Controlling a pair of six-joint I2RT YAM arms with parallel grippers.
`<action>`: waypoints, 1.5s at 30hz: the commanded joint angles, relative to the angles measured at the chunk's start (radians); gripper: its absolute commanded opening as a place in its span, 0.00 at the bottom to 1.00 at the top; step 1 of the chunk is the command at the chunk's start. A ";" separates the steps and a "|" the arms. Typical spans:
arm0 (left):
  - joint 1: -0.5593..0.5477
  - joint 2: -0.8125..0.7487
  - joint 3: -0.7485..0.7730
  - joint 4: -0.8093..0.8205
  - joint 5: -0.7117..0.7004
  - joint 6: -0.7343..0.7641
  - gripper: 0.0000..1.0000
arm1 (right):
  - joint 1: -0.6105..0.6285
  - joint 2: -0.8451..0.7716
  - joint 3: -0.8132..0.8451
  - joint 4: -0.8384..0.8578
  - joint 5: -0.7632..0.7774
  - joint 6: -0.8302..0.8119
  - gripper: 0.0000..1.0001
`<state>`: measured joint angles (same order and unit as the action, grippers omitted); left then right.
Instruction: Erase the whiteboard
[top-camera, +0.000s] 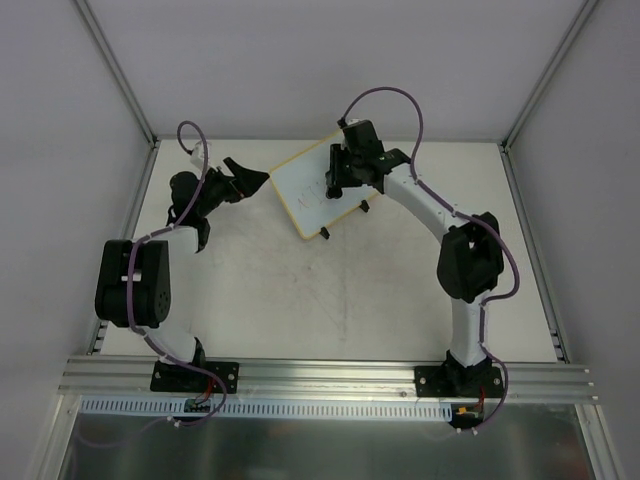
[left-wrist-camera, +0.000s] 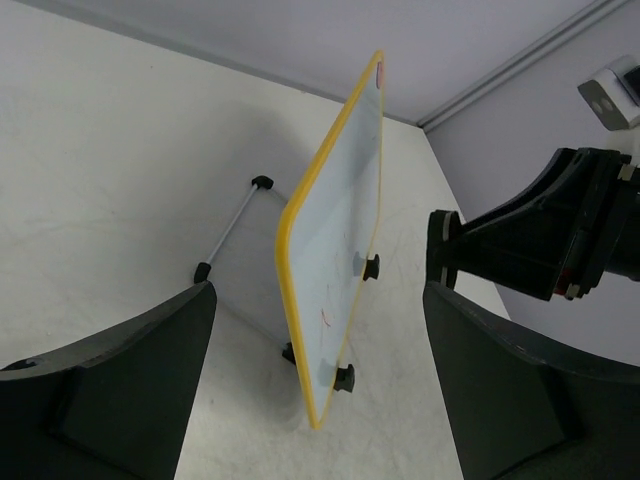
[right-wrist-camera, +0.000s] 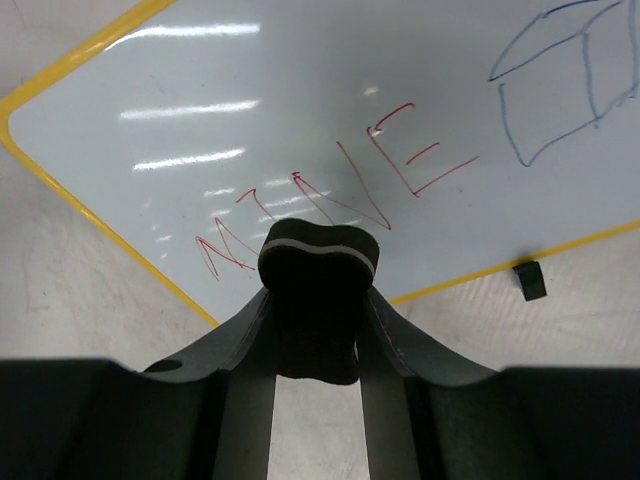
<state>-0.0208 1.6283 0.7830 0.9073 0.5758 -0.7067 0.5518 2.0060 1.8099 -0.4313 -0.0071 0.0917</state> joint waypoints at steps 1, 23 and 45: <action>-0.011 0.054 0.077 0.074 0.067 -0.002 0.84 | 0.025 0.039 0.065 0.006 -0.018 -0.083 0.00; -0.039 0.297 0.275 0.064 0.136 0.015 0.41 | 0.094 0.099 0.088 0.123 -0.062 -0.222 0.00; -0.044 0.298 0.251 0.108 0.154 0.033 0.00 | 0.165 0.103 -0.092 0.347 0.033 -0.291 0.00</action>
<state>-0.0536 1.9301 1.0302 0.9440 0.7254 -0.7158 0.7055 2.1330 1.7473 -0.1875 -0.0292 -0.1768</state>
